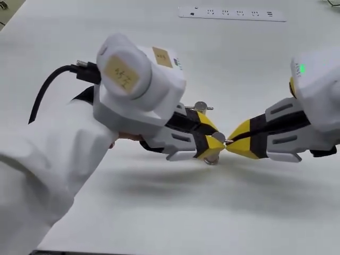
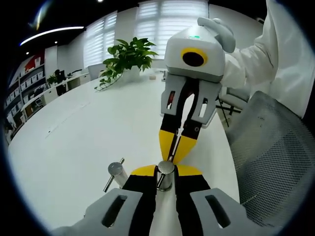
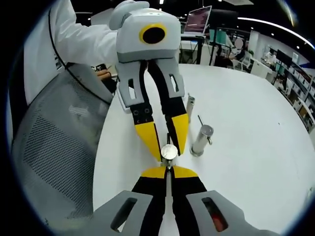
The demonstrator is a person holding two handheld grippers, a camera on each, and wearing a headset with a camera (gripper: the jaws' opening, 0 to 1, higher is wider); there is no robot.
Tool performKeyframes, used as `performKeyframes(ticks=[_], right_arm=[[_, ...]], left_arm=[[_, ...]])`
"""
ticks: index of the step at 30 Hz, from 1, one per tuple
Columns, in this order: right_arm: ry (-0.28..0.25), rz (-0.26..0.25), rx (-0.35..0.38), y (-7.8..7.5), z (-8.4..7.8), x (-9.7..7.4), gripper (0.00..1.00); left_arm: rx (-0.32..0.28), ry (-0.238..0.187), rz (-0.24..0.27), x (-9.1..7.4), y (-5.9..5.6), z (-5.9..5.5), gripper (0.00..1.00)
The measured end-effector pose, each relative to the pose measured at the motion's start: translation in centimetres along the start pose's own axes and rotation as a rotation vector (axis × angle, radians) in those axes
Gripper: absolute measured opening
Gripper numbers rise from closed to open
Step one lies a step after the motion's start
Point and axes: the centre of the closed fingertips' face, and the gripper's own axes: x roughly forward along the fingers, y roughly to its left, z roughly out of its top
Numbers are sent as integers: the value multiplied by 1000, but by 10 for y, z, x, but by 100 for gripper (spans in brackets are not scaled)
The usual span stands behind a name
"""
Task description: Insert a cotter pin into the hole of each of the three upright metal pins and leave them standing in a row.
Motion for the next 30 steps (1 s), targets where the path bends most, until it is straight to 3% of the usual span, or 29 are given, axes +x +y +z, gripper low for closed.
performKeyframes(ticks=[14, 17, 19, 24, 30], right_arm=[[-11, 8, 0, -1, 0, 3, 0], [-20, -30, -23, -4, 0, 5, 8], [-23, -28, -19, -3, 0, 5, 13], [-28, -38, 12, -2, -1, 4, 17], [-61, -39, 42, 3, 7, 4, 17]], left_arm=[[6, 14, 1, 2, -1, 0, 10], [11, 29, 6, 4, -1, -4, 10], [19, 42, 11, 4, -1, -8, 11], [18, 39, 38, -3, -2, -11, 34], [-24, 34, 52, -15, -10, -20, 45]])
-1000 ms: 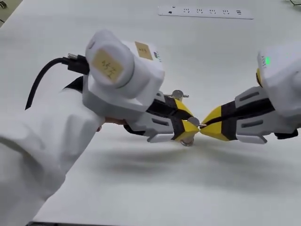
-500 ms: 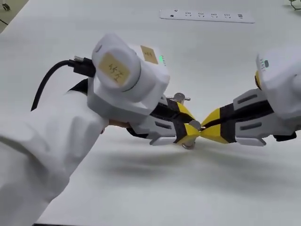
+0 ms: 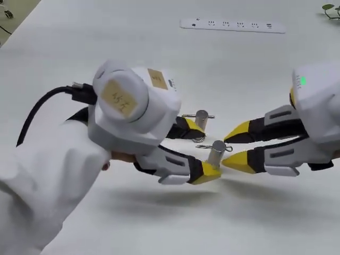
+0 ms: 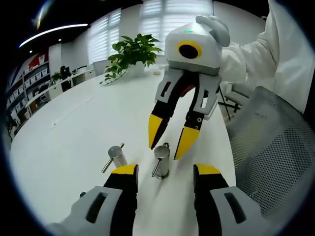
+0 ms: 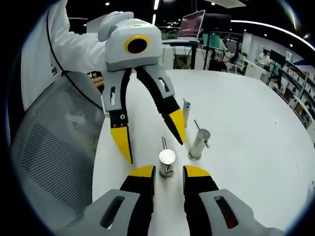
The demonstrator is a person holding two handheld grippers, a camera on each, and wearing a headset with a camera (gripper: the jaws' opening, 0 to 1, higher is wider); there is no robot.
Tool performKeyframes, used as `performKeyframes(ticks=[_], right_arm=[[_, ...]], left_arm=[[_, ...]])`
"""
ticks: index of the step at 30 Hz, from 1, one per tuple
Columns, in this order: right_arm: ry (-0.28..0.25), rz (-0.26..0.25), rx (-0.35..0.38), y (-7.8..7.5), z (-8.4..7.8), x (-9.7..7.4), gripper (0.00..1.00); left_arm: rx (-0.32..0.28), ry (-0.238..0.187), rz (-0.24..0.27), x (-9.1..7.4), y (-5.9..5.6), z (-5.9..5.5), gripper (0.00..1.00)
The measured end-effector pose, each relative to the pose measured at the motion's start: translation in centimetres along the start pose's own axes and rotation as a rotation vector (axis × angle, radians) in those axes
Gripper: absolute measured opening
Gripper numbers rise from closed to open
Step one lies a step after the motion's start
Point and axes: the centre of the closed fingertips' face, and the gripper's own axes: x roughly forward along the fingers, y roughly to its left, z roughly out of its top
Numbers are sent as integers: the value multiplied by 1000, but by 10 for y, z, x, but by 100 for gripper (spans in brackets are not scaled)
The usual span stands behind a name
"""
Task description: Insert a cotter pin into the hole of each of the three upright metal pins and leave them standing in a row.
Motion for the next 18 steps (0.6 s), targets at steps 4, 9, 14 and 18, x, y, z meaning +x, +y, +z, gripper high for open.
performKeyframes(ticks=[4, 9, 14, 18], right_arm=[[-17, 3, 0, 3, 6, 3, 18], [-24, 5, 12, 3, 8, 8, 17], [-26, 13, 16, 3, 11, 11, 16], [-34, 17, 8, 3, 11, 13, 11]], left_arm=[[-38, -33, -7, -9, -10, -4, 61], [-113, -83, 0, -16, -18, -10, 68], [-168, -124, -20, -23, -26, -11, 71], [-188, -124, -18, -25, -28, -13, 84]])
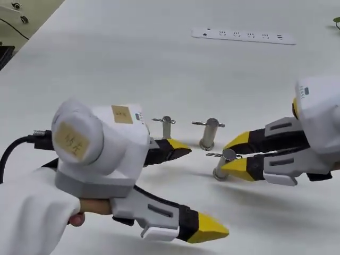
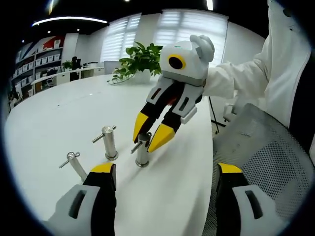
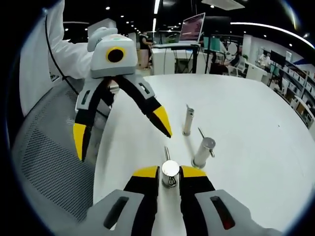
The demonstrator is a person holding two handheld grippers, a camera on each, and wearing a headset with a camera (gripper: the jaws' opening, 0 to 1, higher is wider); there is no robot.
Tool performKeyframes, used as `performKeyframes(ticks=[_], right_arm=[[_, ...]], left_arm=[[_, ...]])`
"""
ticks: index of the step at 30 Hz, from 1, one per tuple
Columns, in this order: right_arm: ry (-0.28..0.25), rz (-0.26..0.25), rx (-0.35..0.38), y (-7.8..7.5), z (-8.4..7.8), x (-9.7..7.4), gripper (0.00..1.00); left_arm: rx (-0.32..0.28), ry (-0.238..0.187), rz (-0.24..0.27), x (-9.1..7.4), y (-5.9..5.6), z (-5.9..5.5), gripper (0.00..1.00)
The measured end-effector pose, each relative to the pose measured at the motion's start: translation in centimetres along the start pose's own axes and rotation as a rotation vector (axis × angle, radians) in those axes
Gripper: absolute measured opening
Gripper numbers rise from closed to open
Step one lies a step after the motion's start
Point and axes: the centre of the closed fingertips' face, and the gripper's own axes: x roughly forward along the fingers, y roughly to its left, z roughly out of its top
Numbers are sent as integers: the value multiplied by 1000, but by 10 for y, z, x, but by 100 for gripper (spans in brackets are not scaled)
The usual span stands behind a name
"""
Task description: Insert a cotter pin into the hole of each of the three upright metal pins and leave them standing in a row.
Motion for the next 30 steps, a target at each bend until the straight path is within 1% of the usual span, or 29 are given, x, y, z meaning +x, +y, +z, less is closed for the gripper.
performKeyframes(ticks=[4, 8, 10, 15, 17, 20, 22, 24, 28, 30], right_arm=[[4, 0, -14, -2, -1, 0, 9], [2, 7, 6, -3, -1, -1, 9], [-4, 16, 36, -3, -1, -1, 9], [6, 11, 36, -2, 0, -2, 8], [4, 11, 40, -2, -1, -2, 8], [5, 10, 27, -3, -2, -4, 7], [0, 9, 21, -8, -2, -9, 7], [-17, 5, 18, -14, -1, -15, 7], [-17, -3, -3, -29, -5, -25, 7], [-12, -9, -3, -41, -11, -30, 7]], left_arm=[[-16, 1, -12, -1, -3, -4, 90], [-20, 4, -11, -1, -6, -5, 96], [-17, 6, -14, -1, -8, -5, 98], [-17, 10, -9, -2, -10, -5, 99], [-18, 22, -19, -3, -12, -7, 99], [-11, 43, -16, -3, -13, -10, 99], [-11, 47, -10, -4, -13, -12, 99], [-29, 43, 1, -6, -10, -13, 99], [-29, 57, 13, -8, -6, -16, 99], [-32, 58, 16, -10, -5, -16, 99]])
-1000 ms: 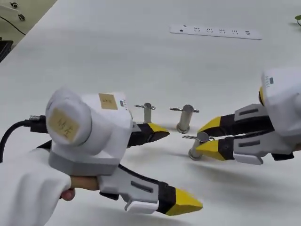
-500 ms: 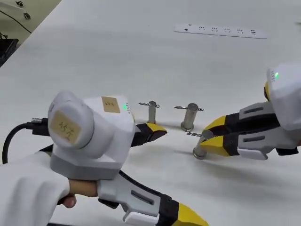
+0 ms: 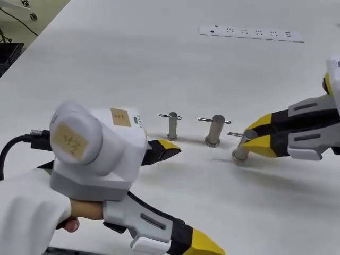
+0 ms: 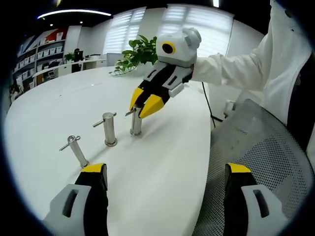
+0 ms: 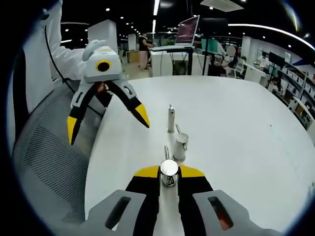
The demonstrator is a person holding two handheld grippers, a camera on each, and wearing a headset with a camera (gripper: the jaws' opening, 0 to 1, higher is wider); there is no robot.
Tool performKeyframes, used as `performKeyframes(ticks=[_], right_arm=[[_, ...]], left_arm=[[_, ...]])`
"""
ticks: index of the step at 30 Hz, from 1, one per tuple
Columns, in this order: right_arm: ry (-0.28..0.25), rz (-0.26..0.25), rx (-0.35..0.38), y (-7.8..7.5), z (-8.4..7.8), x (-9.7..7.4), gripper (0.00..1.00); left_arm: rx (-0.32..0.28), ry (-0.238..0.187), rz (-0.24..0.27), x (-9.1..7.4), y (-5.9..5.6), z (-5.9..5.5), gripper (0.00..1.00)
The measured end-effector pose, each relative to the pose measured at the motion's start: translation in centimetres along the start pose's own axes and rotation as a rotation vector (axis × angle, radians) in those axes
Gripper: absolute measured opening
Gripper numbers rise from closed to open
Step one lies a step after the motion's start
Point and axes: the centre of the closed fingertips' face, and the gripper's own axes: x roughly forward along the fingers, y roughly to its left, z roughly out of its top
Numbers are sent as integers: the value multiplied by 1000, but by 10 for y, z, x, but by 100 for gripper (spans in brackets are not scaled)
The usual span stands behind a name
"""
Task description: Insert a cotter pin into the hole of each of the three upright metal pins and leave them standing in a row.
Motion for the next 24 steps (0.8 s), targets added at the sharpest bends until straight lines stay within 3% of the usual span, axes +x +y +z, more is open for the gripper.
performKeyframes(ticks=[9, 16, 21, 24], right_arm=[[9, -13, -9, -26, -11, -7, 7], [34, 22, -20, -27, -18, -3, 7], [38, 19, -5, -26, -22, -4, 8], [17, 20, 7, -27, -23, -4, 8]], left_arm=[[-11, 6, 7, -3, 3, 0, 97], [-4, 11, 25, -5, 7, -1, 98], [-7, 23, 34, -7, 8, -4, 97], [-14, 14, 40, -9, 9, -2, 97]])
